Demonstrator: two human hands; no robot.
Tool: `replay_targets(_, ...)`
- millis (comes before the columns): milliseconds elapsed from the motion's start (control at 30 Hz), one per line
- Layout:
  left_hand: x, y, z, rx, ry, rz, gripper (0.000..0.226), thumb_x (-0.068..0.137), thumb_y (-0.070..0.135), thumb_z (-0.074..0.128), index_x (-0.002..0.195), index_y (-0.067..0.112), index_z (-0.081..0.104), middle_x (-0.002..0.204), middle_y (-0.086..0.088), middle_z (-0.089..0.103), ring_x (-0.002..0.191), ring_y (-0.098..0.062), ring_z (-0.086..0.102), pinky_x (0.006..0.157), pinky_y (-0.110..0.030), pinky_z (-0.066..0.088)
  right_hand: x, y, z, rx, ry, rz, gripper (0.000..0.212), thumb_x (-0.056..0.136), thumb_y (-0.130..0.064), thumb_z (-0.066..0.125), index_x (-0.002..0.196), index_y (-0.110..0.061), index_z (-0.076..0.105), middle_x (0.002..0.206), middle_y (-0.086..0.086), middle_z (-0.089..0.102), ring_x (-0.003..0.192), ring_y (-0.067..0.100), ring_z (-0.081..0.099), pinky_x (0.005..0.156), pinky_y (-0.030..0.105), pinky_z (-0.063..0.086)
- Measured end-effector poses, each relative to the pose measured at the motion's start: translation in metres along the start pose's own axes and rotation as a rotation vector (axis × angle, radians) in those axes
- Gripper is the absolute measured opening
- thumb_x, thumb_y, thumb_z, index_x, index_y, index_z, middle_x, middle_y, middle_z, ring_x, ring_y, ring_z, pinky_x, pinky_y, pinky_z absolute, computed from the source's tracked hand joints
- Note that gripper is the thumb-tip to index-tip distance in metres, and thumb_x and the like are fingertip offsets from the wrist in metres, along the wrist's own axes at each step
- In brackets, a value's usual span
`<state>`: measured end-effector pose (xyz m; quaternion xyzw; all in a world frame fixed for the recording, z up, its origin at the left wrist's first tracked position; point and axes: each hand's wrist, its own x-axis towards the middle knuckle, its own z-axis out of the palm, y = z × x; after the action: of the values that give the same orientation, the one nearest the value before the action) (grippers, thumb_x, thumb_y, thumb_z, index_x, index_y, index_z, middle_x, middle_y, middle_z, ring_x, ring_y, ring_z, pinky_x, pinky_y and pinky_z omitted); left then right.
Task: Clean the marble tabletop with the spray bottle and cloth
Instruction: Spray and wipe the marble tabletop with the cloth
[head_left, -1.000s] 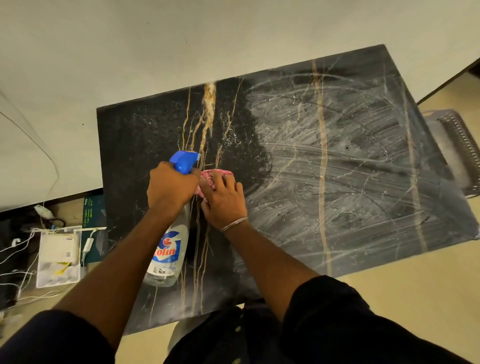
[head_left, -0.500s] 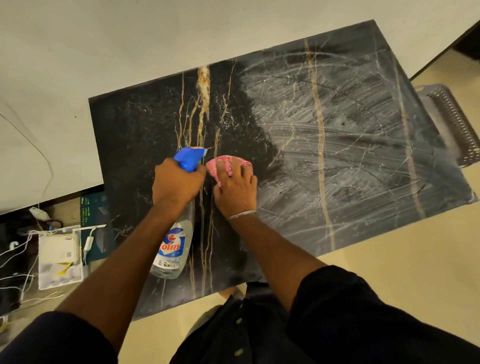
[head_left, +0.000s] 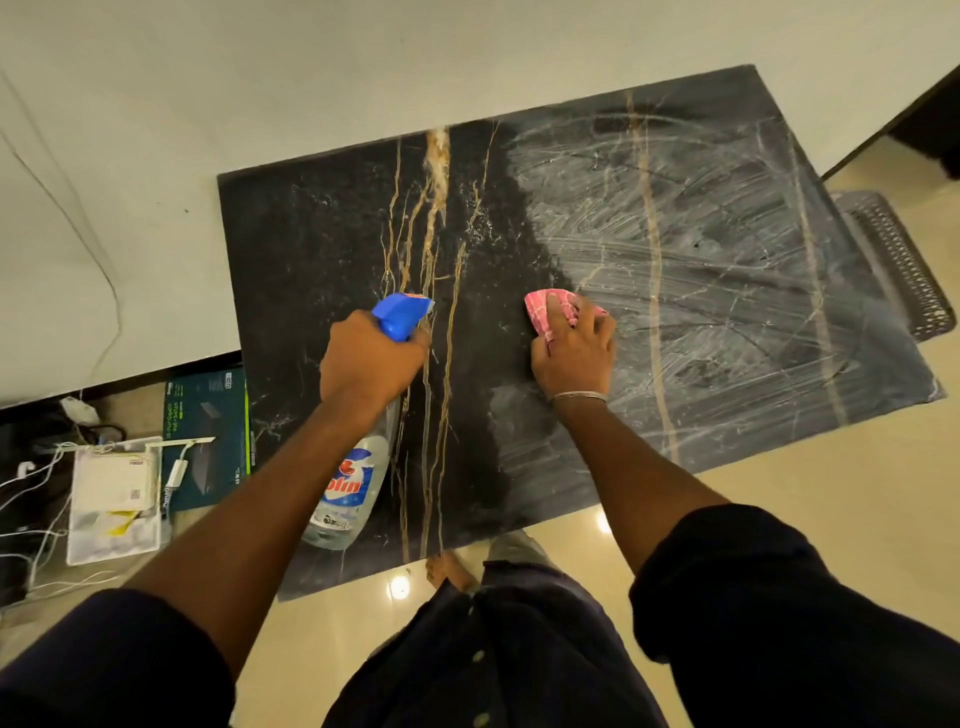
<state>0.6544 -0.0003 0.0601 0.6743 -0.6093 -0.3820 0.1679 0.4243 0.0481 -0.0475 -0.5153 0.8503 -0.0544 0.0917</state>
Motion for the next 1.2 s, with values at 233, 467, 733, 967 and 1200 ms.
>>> replay_targets(233,-0.011,-0.008,0.009,0.075,0.009,-0.009,0.025,0.083,0.03,0.067,0.099,0.012,0.06,0.081,-0.01,0.063,0.072,-0.022,0.062,0.073,-0.037,0.056,-0.059,-0.063,0.023,0.037,-0.021,-0.277,0.062,0.085,-0.039,0.058,0.144,-0.025,0.046,0.14,0.014,0.048,0.121,0.04,0.043,0.09,0.048,0.046)
replay_targets(467,-0.011,-0.007,0.019,0.09,-0.037,-0.018,0.028,0.085,0.029,0.067,0.105,0.011,0.059,0.084,-0.01,0.063,0.073,-0.02,0.062,0.072,-0.033,0.053,-0.038,0.002,0.01,0.004,0.024,-0.259,0.057,0.082,-0.039,0.046,0.137,-0.024,0.052,0.137,0.016,0.051,0.116,0.044,0.047,0.086,0.051,0.049)
replay_targets(733,-0.016,-0.003,0.024,0.083,-0.016,0.029,0.03,0.085,0.03,0.066,0.107,0.011,0.059,0.082,-0.009,0.061,0.075,-0.022,0.062,0.076,-0.036,0.055,-0.049,-0.002,0.006,0.022,0.001,-0.031,0.06,0.088,-0.035,0.055,0.145,-0.022,0.043,0.146,0.02,0.041,0.129,0.047,0.038,0.099,0.054,0.042)
replay_targets(967,-0.028,-0.001,0.026,0.102,0.019,0.045,0.026,0.085,0.027,0.066,0.105,0.011,0.061,0.08,-0.008,0.06,0.069,-0.017,0.057,0.069,-0.032,0.051,-0.118,-0.068,0.028,0.074,-0.076,-0.424,0.06,0.082,-0.038,0.065,0.139,-0.027,0.05,0.141,0.013,0.047,0.119,0.038,0.045,0.088,0.046,0.047)
replay_targets(1200,-0.04,-0.014,0.018,0.109,0.011,0.019,0.028,0.085,0.031,0.067,0.104,0.012,0.06,0.083,-0.007,0.062,0.071,-0.016,0.06,0.066,-0.027,0.048,-0.095,0.003,0.016,0.034,0.03,-0.203,0.06,0.082,-0.036,0.056,0.14,-0.022,0.051,0.138,0.017,0.05,0.117,0.045,0.046,0.089,0.051,0.048)
